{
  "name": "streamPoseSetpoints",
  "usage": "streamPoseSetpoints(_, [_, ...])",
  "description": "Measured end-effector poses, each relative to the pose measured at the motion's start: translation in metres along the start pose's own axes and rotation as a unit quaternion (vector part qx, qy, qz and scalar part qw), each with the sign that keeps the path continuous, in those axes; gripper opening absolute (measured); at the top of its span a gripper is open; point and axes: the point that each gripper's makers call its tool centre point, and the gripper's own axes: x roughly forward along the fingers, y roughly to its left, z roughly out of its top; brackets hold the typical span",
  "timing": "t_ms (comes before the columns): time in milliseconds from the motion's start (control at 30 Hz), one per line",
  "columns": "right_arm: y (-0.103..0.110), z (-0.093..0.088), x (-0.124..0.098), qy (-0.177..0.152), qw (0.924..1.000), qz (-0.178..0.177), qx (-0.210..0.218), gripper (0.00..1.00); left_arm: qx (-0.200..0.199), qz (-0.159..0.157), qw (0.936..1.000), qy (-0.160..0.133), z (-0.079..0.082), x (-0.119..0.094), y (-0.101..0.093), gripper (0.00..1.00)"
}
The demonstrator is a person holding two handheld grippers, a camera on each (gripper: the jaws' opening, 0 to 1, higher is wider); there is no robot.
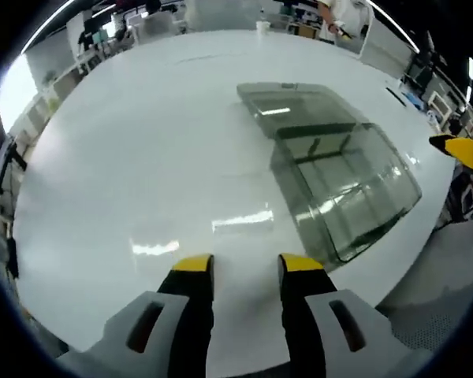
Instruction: Insert the divider into the dual guide fixture by aligning both edges with the guide slots and pushing it downward to the bottom, including one-sided entry, uneven engagement, binding, and posture correction.
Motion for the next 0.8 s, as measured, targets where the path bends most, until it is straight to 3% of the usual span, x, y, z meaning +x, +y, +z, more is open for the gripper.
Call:
streamPoseSetpoints(300, [0.005, 0.0, 0.001, 0.004, 0.9999, 0.01, -0.008, 0.23, -0.027, -0.006, 0.9995, -0.014, 0.002, -0.007, 0.003, 0.3])
streamPoseSetpoints(800, [0.026, 0.004, 0.005, -0.001, 0.9992, 0.037, -0.015, 0.23, -0.071, -0.024, 0.9947, -0.07, 0.012, -0.029, 0.005, 0.3])
